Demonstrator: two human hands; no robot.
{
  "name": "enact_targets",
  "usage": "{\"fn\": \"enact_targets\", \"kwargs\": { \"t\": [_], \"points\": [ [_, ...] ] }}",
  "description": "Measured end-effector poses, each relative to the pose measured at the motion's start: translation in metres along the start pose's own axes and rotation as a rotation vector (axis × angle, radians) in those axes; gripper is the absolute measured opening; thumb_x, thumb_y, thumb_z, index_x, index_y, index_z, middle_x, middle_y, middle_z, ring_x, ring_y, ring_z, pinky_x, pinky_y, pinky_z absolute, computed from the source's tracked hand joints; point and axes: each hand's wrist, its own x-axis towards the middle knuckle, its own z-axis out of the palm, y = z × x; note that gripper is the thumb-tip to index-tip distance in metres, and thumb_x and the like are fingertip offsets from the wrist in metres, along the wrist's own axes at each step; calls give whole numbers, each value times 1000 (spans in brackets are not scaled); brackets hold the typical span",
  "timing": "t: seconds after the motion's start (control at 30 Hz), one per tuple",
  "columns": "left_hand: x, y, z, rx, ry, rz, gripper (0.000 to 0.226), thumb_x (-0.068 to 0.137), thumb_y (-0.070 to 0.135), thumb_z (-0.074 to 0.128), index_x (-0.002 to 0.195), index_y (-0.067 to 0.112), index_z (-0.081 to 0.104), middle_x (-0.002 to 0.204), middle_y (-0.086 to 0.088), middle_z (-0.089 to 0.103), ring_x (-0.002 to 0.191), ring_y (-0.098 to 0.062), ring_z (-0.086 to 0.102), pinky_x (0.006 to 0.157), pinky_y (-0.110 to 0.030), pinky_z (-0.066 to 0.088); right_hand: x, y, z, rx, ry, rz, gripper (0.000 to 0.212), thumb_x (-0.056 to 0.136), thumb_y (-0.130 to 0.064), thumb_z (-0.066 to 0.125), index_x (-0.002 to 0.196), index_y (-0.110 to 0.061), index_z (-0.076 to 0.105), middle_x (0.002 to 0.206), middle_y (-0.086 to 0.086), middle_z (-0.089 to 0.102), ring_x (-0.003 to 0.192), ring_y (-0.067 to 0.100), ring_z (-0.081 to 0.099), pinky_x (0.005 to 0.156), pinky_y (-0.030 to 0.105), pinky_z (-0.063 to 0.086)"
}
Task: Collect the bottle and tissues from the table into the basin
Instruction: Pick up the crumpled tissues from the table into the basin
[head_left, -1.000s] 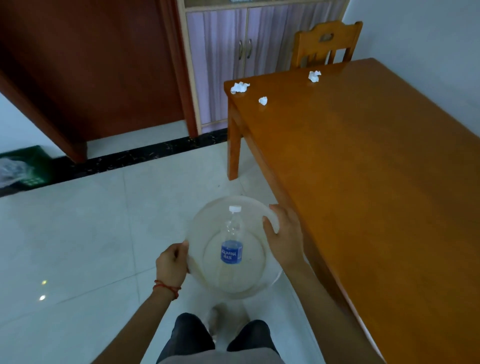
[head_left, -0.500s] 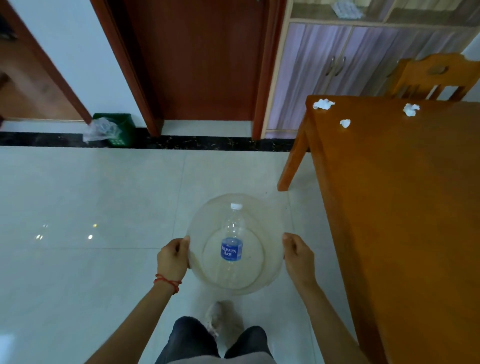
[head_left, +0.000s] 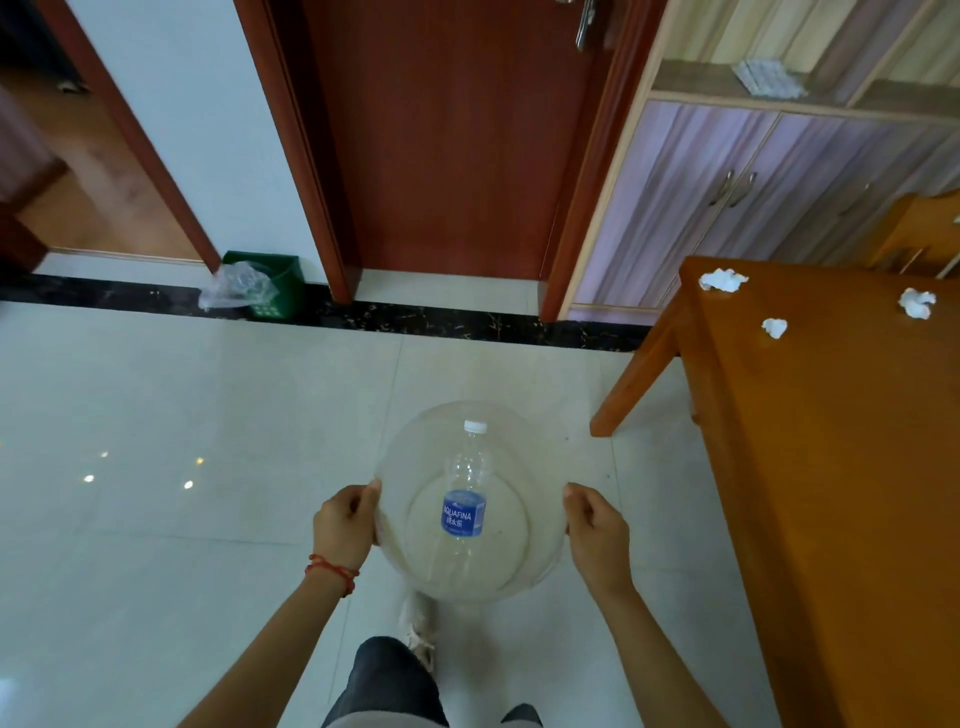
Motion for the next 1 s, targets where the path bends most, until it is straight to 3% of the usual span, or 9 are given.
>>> {"fn": "enact_targets", "kwargs": {
  "t": [0.27, 0.4, 0.77, 0.9, 1.0],
  "points": [
    [119, 41, -12, 11, -37, 22, 31, 90, 28, 47, 79, 5, 64, 71, -14, 66, 72, -33, 63, 61, -25, 42, 77, -53, 54, 66, 47, 17, 22, 92, -22, 51, 96, -6, 66, 78, 8, 67, 73, 21, 62, 73, 32, 53],
    [167, 60, -6, 22, -58, 10, 34, 89, 31, 48, 77, 4, 65, 69, -14, 65, 73, -34, 63, 66, -29, 43, 114, -70, 70, 74, 71, 31, 19, 92, -20, 52, 86, -9, 66, 75, 11, 67, 68, 20, 60, 64, 19, 50],
    [304, 132, 51, 23, -110, 29, 30, 91, 27, 46, 80, 4, 63, 71, -15, 63, 75, -35, 60, 67, -29, 40, 263, -111, 86, 62, 107, 54, 24, 92, -23, 51, 104, -7, 65, 92, 11, 69, 86, 24, 65, 81, 35, 54],
    [346, 162, 71, 39, -126, 62, 32, 91, 27, 45, 79, 4, 63, 69, -16, 63, 72, -34, 59, 59, -26, 39, 310, -129, 82, 76, 106, 59, 22, 92, -22, 52, 103, -8, 64, 83, 7, 68, 78, 23, 65, 75, 32, 55],
    [378, 186, 88, 58, -148, 77, 30, 91, 27, 45, 79, 5, 62, 70, -16, 62, 72, -33, 58, 62, -27, 40, 344, -136, 81, 62, 129, 75, 22, 92, -21, 52, 100, -5, 65, 69, -2, 62, 66, 16, 60, 69, 32, 53]
  ]
}}
